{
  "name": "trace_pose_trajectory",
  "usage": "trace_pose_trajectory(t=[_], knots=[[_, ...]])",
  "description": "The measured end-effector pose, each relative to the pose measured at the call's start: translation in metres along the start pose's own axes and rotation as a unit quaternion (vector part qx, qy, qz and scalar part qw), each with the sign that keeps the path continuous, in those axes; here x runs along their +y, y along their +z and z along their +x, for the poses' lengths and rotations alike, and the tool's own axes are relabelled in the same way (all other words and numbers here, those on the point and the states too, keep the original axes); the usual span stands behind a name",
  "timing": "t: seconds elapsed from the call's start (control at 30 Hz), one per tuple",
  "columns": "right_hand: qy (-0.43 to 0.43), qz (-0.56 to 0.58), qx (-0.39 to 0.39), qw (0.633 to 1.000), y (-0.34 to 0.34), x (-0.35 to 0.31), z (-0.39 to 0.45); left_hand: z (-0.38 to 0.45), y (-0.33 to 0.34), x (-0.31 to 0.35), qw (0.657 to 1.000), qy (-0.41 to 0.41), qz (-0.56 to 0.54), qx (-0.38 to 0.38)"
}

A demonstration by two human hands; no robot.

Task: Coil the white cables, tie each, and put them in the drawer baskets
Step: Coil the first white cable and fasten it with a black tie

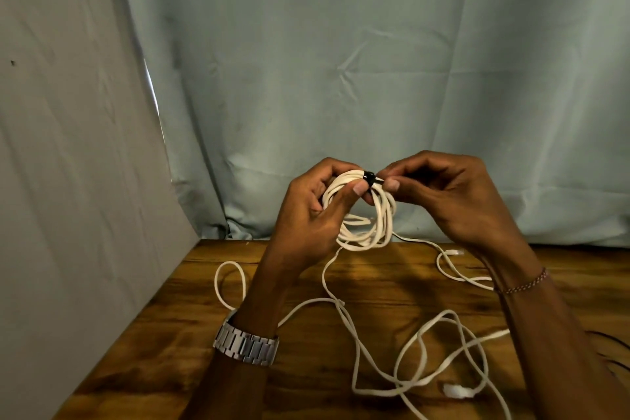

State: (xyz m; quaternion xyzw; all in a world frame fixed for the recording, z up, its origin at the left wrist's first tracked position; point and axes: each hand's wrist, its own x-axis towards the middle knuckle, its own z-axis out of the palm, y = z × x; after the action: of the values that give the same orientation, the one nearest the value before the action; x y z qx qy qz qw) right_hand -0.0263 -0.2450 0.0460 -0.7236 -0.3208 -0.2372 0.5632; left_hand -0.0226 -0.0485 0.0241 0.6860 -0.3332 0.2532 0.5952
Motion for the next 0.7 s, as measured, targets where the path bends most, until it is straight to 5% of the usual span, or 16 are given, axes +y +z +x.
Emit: trace_pose_trajectory(t=[0.7], knots=[[-0.088,-0.197,-0.036,0.976,0.0035,0.0038,0.0025,0.0012,-0.0037,-0.0024,0.993,0.03,0.115,-0.028]])
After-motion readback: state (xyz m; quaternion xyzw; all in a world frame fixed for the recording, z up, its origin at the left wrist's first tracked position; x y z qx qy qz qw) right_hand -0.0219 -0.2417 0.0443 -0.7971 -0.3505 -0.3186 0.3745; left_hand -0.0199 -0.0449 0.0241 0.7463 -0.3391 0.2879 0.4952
